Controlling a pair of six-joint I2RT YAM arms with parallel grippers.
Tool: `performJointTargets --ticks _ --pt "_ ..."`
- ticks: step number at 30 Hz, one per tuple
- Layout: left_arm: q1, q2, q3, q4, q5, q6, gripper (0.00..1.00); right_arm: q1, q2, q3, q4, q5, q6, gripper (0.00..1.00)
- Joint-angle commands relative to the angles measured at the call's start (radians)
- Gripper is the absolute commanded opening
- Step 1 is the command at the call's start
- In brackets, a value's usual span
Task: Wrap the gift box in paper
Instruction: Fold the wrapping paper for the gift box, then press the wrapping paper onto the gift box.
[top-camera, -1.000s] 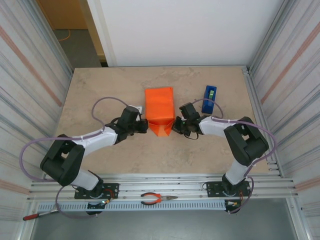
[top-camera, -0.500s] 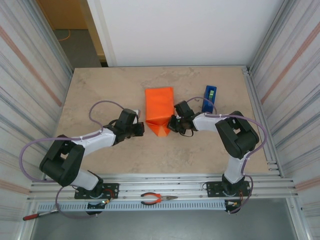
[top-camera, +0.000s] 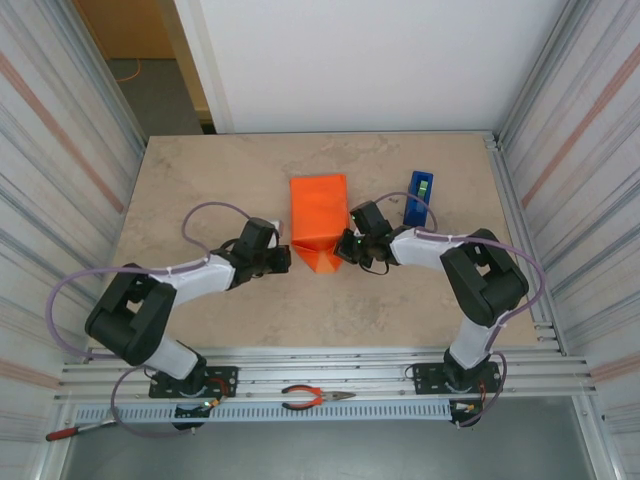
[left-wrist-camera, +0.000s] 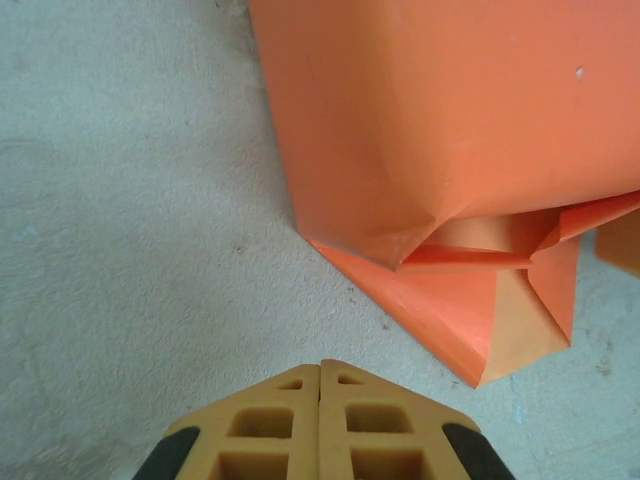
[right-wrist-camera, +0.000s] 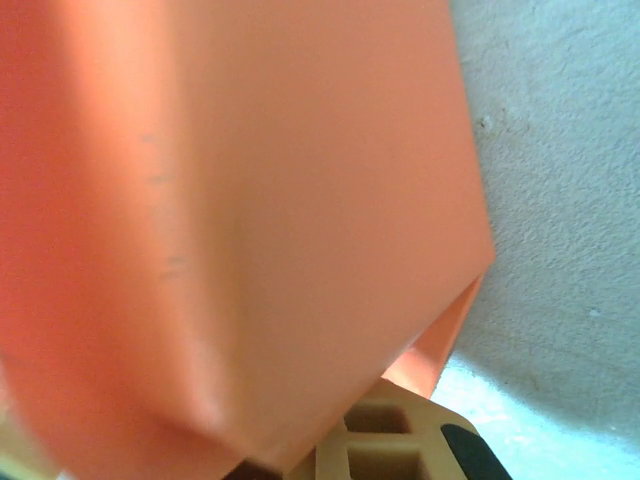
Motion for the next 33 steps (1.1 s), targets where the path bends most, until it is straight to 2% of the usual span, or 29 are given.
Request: performJointTargets --ticks 1,13,20,25,29,33 --pt "-0.015 0.034 0.049 0.023 0.015 0.009 0.0 0.005 -0.039 -0.023 -0.034 0.025 -0.007 0.0" --pt "-0.042 0.224 0.226 0.01 0.006 0.061 0.0 -0.006 -0.117 -0.099 -0.05 0.056 -0.005 0.0" --pt "-0.036 0.067 0.117 -0.021 -0.002 0.063 0.0 -0.033 -0.172 -0.112 -0.086 0.069 -0.028 0.0" --pt "0.016 -0.054 0.09 -0.066 -0.001 0.067 0.05 -0.073 -0.207 -0.095 -0.097 0.053 -0.042 0.0" --pt "0.061 -0.053 0.142 -0.074 0.029 0.089 0.06 -0.081 -0.202 -0.019 -0.124 0.04 -0.07 0.0" --pt "0.067 0.011 0.227 -0.076 0.057 0.12 0.06 -0.081 -0.157 0.076 -0.134 0.014 -0.085 0.0"
